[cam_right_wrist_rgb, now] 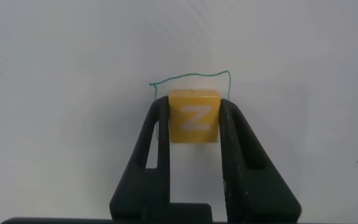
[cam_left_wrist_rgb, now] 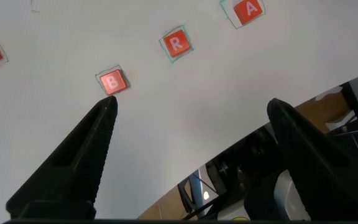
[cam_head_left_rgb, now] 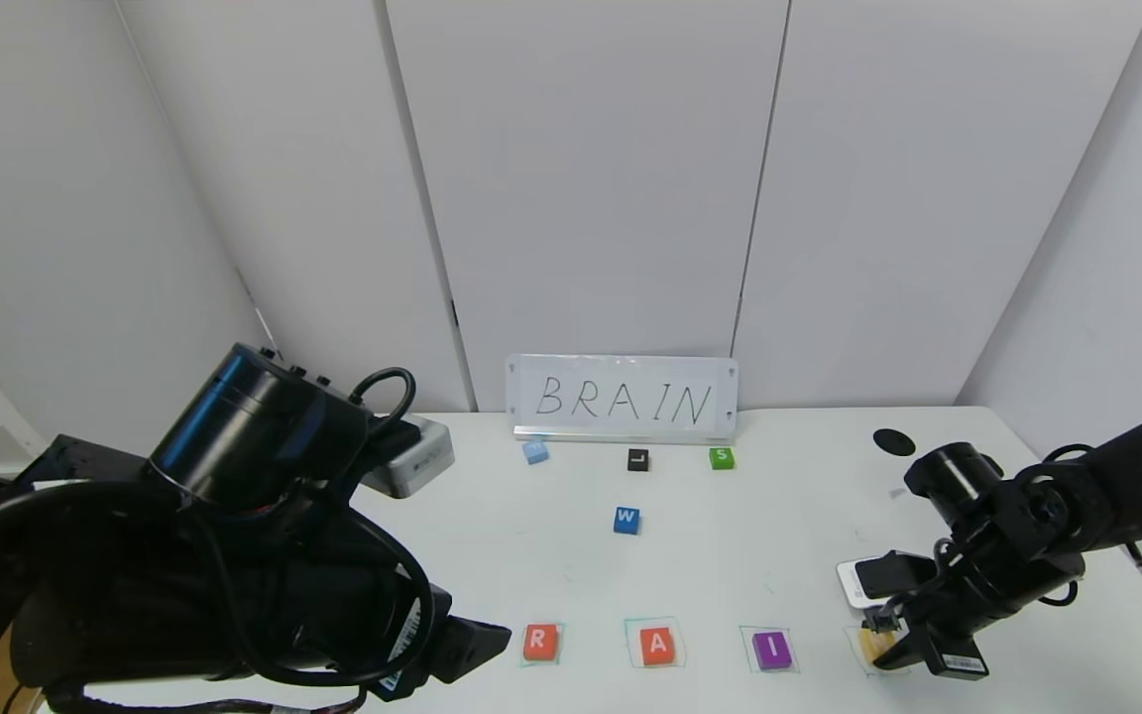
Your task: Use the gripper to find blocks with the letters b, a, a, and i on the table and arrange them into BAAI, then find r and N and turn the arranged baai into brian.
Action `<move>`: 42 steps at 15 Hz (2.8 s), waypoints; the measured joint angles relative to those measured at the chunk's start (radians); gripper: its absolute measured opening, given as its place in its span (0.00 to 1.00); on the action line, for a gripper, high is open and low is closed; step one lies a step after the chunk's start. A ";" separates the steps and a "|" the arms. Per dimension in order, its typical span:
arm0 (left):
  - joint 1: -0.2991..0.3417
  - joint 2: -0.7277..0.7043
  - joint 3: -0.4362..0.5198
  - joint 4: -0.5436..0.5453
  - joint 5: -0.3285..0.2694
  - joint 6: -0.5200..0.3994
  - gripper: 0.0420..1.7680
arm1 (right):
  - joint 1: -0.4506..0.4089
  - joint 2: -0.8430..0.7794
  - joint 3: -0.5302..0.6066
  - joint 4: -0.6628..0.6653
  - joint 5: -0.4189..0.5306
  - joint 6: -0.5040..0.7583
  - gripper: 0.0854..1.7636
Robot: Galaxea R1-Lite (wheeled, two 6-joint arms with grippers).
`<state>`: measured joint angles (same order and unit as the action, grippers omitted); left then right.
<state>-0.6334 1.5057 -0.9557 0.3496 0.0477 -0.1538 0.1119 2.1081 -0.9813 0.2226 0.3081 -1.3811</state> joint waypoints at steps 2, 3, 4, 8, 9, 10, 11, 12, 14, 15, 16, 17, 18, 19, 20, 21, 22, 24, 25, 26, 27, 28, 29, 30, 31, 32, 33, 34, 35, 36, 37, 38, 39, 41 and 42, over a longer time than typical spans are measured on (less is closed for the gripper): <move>0.000 0.003 0.000 0.000 0.000 0.000 0.97 | -0.001 0.005 -0.004 0.000 0.002 0.000 0.27; 0.000 0.004 0.000 0.000 0.000 0.000 0.97 | -0.001 0.006 -0.004 0.001 0.003 -0.001 0.27; 0.000 0.005 0.000 0.000 0.000 0.000 0.97 | -0.001 0.006 -0.004 0.000 0.004 -0.001 0.27; -0.001 0.008 0.000 0.000 0.000 0.000 0.97 | -0.005 0.007 -0.006 0.001 0.017 0.000 0.50; -0.001 0.008 0.000 0.000 0.000 0.000 0.97 | -0.005 0.006 -0.006 0.001 0.017 0.001 0.55; -0.001 0.008 0.000 0.000 0.000 0.000 0.97 | -0.005 0.005 -0.006 0.003 0.017 0.002 0.60; -0.001 0.009 0.000 0.000 0.000 0.000 0.97 | -0.005 0.003 -0.005 0.003 0.017 0.002 0.65; -0.001 0.009 0.000 0.000 0.000 0.001 0.97 | -0.005 0.001 -0.005 0.003 0.017 0.002 0.69; -0.001 0.009 0.000 0.000 0.000 0.001 0.97 | -0.005 -0.011 -0.005 0.010 0.019 0.002 0.75; -0.001 0.009 0.000 0.000 -0.001 0.001 0.97 | -0.005 -0.020 -0.004 0.013 0.020 0.002 0.78; -0.001 0.010 0.000 0.000 0.000 0.001 0.97 | -0.005 -0.032 -0.004 0.016 0.020 0.002 0.80; 0.000 0.011 -0.001 0.000 0.001 0.003 0.97 | -0.005 -0.043 -0.004 0.020 0.021 0.004 0.82; 0.000 0.011 -0.001 0.000 0.001 0.004 0.97 | -0.004 -0.055 -0.004 0.021 0.023 0.010 0.84; 0.000 0.010 -0.001 -0.001 0.002 0.004 0.97 | 0.000 -0.067 -0.005 0.021 0.033 0.038 0.85; 0.000 0.008 -0.001 0.000 0.002 0.004 0.97 | 0.006 -0.082 -0.008 0.033 0.066 0.096 0.87; 0.000 0.005 -0.001 0.000 0.002 0.005 0.97 | 0.013 -0.100 -0.018 0.061 0.096 0.159 0.88; 0.000 0.000 -0.003 0.000 0.002 0.006 0.97 | 0.022 -0.119 -0.040 0.117 0.121 0.227 0.89; 0.000 -0.013 -0.004 0.000 0.002 0.006 0.97 | 0.040 -0.166 -0.104 0.239 0.194 0.373 0.91; 0.000 -0.019 -0.004 0.000 0.003 0.005 0.97 | 0.045 -0.191 -0.131 0.281 0.216 0.444 0.91; 0.000 -0.026 -0.005 0.000 0.005 0.006 0.97 | 0.048 -0.212 -0.149 0.296 0.222 0.508 0.92; -0.001 -0.036 -0.006 0.000 0.006 0.006 0.97 | 0.053 -0.230 -0.159 0.300 0.223 0.582 0.93; -0.001 -0.049 -0.006 0.001 0.006 0.007 0.97 | 0.060 -0.247 -0.166 0.301 0.221 0.682 0.93; -0.003 -0.063 -0.008 0.002 0.006 0.007 0.97 | 0.069 -0.262 -0.173 0.300 0.216 0.787 0.94; -0.003 -0.076 -0.010 0.002 0.007 0.007 0.97 | 0.078 -0.278 -0.181 0.300 0.203 0.895 0.94; -0.004 -0.088 -0.011 0.001 0.007 0.007 0.97 | 0.086 -0.299 -0.190 0.296 0.176 1.000 0.94; -0.004 -0.095 -0.013 0.001 0.007 0.007 0.97 | 0.091 -0.321 -0.196 0.290 0.137 1.081 0.95; -0.001 -0.100 -0.014 0.000 0.008 0.006 0.97 | 0.093 -0.347 -0.199 0.273 0.098 1.158 0.95; 0.005 -0.103 -0.015 0.000 0.010 0.006 0.97 | 0.093 -0.372 -0.198 0.257 0.068 1.233 0.95; 0.018 -0.103 -0.016 -0.007 0.012 0.007 0.97 | 0.092 -0.396 -0.193 0.243 0.036 1.312 0.95; 0.033 -0.100 -0.016 -0.028 0.013 0.007 0.97 | 0.092 -0.420 -0.188 0.226 -0.021 1.383 0.95; 0.051 -0.096 -0.016 -0.060 0.013 0.006 0.97 | 0.094 -0.444 -0.181 0.208 -0.104 1.449 0.96; 0.072 -0.091 -0.015 -0.087 0.016 0.006 0.97 | 0.099 -0.464 -0.174 0.185 -0.187 1.500 0.96; 0.091 -0.089 -0.015 -0.102 0.024 0.005 0.97 | 0.106 -0.481 -0.163 0.156 -0.269 1.547 0.96; 0.111 -0.090 -0.019 -0.109 0.079 0.004 0.97 | 0.120 -0.517 -0.117 0.074 -0.369 1.590 0.96; 0.114 -0.093 -0.019 -0.109 0.110 0.004 0.97 | 0.124 -0.539 -0.090 0.037 -0.382 1.593 0.96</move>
<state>-0.5189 1.4123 -0.9751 0.2411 0.1577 -0.1498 0.2357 1.5687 -1.0709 0.2598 -0.0740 0.2121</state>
